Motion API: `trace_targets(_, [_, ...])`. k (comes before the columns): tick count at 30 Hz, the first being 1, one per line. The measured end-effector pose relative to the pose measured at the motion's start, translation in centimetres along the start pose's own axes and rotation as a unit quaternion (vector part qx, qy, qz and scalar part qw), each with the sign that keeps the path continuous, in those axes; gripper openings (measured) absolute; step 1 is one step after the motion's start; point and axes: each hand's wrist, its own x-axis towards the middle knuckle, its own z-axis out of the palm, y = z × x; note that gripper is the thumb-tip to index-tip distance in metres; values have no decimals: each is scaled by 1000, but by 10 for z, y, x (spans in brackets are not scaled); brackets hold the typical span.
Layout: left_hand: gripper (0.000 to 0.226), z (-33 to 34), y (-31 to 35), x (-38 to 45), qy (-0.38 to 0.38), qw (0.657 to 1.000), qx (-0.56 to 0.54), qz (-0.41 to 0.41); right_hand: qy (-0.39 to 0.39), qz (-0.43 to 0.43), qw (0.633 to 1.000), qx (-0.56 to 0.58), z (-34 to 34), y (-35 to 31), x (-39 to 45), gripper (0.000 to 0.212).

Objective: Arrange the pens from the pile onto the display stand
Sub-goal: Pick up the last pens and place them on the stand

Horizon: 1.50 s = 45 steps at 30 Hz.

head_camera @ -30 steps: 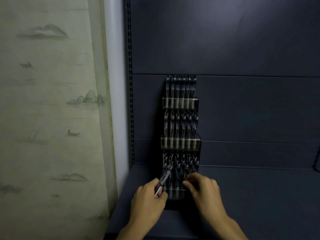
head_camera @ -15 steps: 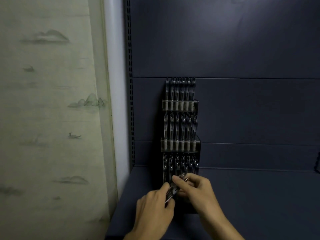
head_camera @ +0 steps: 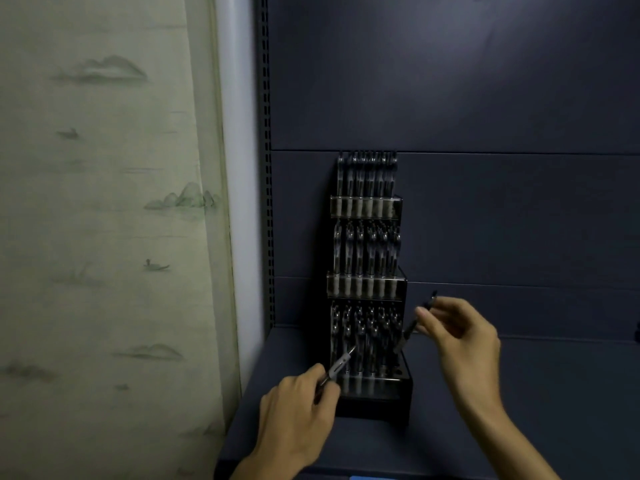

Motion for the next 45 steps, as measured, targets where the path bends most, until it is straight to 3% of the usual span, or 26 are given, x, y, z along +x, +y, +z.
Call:
trace_targets(9, [29, 2, 2, 0, 10, 1000, -1, 5, -45, -25, 996, -70, 14, 20, -7, 19])
trace_targets(17, [14, 5, -3, 5, 5, 998, -33, 44, -69, -63, 987, -133, 23, 21, 0, 23])
trace_targets(22, [9, 1, -5, 12, -24, 977, -209, 35, -94, -52, 977, -184, 23, 34, -3, 20])
trace_targets(34, [24, -9, -3, 20, -17, 905, -422, -42, -100, -29, 969, -225, 23, 46, -12, 21])
trace_targets(41, [6, -9, 5, 19, -24, 911, -411, -11, -114, -21, 960, -253, 18, 35, -14, 32])
trace_targets(45, [21, -2, 2, 21, -31, 917, -397, 10, -105, -84, 953, -272, 6, 13, -22, 16])
